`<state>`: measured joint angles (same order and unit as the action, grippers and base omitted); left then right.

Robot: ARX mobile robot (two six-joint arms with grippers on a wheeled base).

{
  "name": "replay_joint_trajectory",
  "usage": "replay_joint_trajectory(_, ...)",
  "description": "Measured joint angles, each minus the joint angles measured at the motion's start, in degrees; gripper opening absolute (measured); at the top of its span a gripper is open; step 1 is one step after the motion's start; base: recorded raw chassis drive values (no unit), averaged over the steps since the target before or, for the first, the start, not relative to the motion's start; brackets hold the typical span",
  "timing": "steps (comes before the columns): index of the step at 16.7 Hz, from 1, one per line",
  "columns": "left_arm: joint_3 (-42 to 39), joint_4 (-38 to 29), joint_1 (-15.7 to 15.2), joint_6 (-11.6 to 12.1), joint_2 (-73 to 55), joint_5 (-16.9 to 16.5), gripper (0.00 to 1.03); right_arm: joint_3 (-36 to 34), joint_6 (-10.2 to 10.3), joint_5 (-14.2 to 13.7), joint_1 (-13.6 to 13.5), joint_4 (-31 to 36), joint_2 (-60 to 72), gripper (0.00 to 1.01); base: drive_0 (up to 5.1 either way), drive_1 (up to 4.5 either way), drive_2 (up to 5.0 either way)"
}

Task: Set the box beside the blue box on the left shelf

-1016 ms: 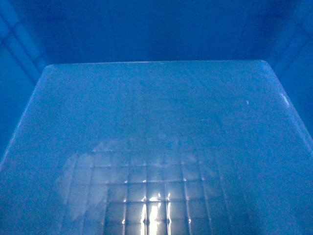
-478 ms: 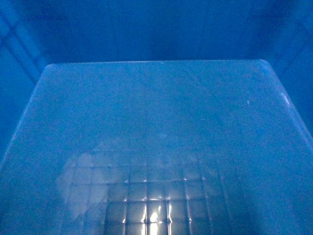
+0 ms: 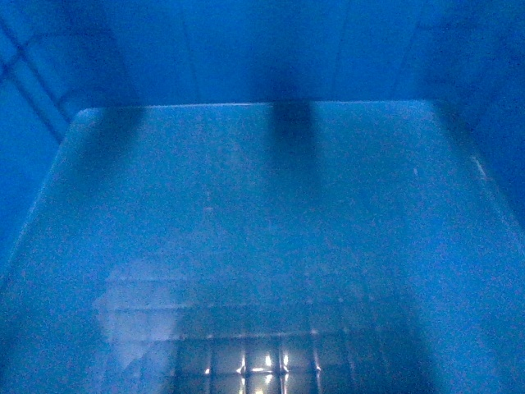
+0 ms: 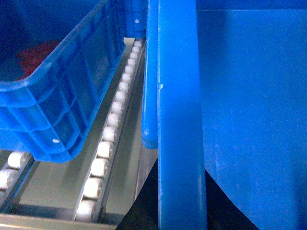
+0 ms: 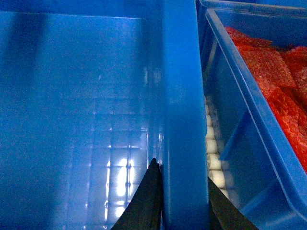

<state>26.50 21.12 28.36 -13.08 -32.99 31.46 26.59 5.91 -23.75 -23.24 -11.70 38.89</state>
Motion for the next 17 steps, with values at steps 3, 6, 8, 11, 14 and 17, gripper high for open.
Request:
replay_joint_trajectory(3,0.0,-0.1,0.0,0.0,-0.2,0.0,0.07,0.0,0.0,0.0,0.0,0.2,0.3,0.10,0.0,0.00,0.0)
replay_joint_trajectory(6,0.0,-0.1,0.0,0.0,-0.2,0.0,0.07,0.0,0.0,0.0,0.0,0.1,0.3,0.10,0.0,0.00,0.0)
replay_joint_trajectory(8,0.0,-0.1,0.0,0.0,-0.2,0.0,0.07,0.0,0.0,0.0,0.0,0.1,0.3,0.10,0.0,0.00,0.0)
replay_joint_trajectory(11,0.0,-0.1,0.0,0.0,-0.2,0.0,0.07,0.0,0.0,0.0,0.0,0.1,0.3,0.10,0.0,0.00,0.0)
replay_joint_trajectory(14,0.0,-0.1,0.0,0.0,-0.2,0.0,0.07,0.0,0.0,0.0,0.0,0.1,0.3,0.10,0.0,0.00,0.0)
replay_joint_trajectory(17,0.0,-0.1,0.0,0.0,-0.2,0.0,0.07,0.0,0.0,0.0,0.0,0.1,0.3,0.10,0.0,0.00,0.0)
